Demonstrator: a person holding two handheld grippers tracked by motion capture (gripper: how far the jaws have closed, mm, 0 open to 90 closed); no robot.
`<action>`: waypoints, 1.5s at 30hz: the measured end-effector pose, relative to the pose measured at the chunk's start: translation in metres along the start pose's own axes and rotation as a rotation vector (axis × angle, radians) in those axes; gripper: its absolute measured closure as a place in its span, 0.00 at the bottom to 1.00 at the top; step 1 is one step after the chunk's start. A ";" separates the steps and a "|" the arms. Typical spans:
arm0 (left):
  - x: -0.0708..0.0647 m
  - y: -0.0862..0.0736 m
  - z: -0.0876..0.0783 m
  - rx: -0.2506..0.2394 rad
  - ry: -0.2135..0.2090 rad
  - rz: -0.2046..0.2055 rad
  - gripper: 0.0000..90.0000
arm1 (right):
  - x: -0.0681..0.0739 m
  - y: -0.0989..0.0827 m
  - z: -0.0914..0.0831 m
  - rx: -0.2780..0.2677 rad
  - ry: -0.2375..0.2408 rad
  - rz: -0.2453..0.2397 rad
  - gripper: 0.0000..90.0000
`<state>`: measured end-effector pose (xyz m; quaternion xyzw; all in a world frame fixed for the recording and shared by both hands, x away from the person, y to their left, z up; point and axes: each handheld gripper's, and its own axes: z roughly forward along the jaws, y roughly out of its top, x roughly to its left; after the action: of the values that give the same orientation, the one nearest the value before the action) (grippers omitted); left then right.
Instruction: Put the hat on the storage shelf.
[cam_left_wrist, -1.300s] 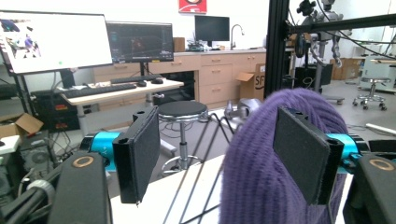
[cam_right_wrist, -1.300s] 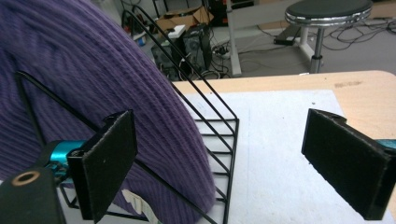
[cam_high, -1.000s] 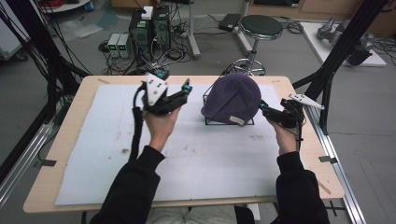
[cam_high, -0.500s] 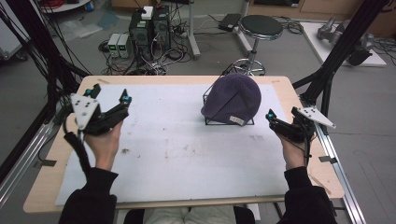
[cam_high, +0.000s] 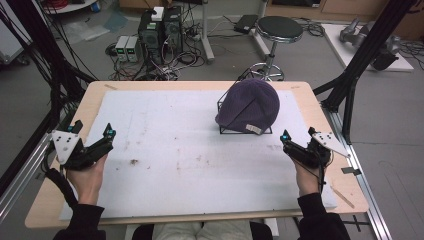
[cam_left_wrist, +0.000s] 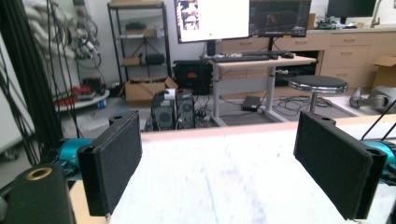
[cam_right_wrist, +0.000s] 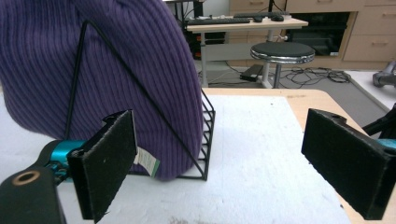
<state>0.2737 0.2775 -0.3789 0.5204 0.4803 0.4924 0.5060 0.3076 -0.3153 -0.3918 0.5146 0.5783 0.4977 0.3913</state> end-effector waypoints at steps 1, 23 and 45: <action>0.002 -0.004 -0.002 0.000 0.004 -0.008 0.17 | 0.000 -0.002 0.000 -0.003 -0.003 0.002 0.11; 0.035 -0.049 -0.027 -0.006 0.124 -0.093 0.20 | 0.001 -0.039 -0.008 -0.113 -0.112 -0.034 0.11; 0.026 -0.058 -0.030 -0.015 0.113 -0.073 0.21 | -0.004 -0.049 -0.008 -0.089 -0.102 -0.067 0.11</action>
<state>0.2451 0.3070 -0.4365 0.4703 0.5231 0.5057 0.4995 0.2905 -0.3190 -0.4382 0.5016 0.5517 0.4829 0.4591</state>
